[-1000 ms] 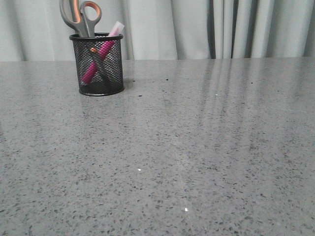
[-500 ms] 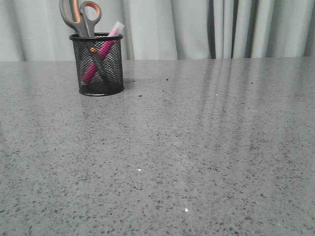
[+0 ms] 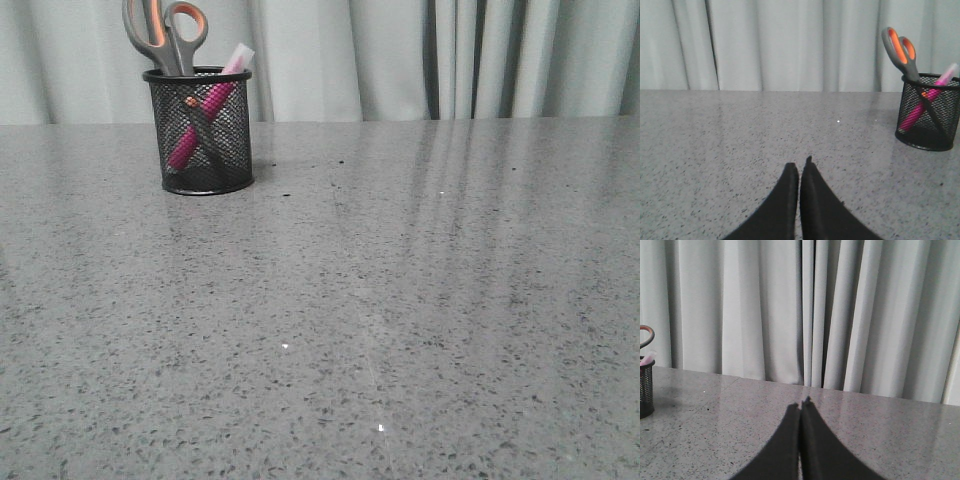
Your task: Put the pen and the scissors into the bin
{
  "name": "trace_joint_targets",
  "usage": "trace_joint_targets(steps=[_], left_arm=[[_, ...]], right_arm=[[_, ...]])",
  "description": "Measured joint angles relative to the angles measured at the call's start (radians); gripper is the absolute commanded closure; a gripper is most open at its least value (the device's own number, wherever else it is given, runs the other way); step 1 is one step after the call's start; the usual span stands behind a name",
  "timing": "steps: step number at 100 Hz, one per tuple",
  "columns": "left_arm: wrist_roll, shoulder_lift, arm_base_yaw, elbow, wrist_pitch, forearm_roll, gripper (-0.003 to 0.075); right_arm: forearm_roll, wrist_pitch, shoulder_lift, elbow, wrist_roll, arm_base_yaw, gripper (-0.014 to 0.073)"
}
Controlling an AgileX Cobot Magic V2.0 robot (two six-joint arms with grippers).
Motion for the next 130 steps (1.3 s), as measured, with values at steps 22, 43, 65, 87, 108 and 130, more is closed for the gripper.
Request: trace_joint_targets(steps=[22,43,65,87,108,130], left_arm=[[-0.004,-0.013,0.039,0.0,0.009,0.005,0.0739],[-0.004,-0.013,0.05,0.0,0.012,0.013,0.0739],[-0.004,-0.013,0.052,0.0,0.033,0.01,0.0739],[-0.004,-0.013,0.052,0.0,0.033,0.01,0.0739],[-0.004,-0.013,0.052,0.0,0.033,0.01,0.0739],[-0.004,-0.013,0.052,0.0,0.033,0.01,0.0739]], right_arm=[[0.0,0.001,0.0,0.0,0.0,0.0,0.0664],[0.0,0.002,0.0,0.0,0.0,0.0,0.0664],[0.0,0.002,0.0,0.0,0.0,0.0,0.0664],[0.0,0.002,0.0,0.0,0.0,0.0,0.0664],[0.0,0.003,0.0,0.0,0.0,0.0,0.0664],[0.0,0.005,0.0,0.0,0.0,0.0,0.0664]])
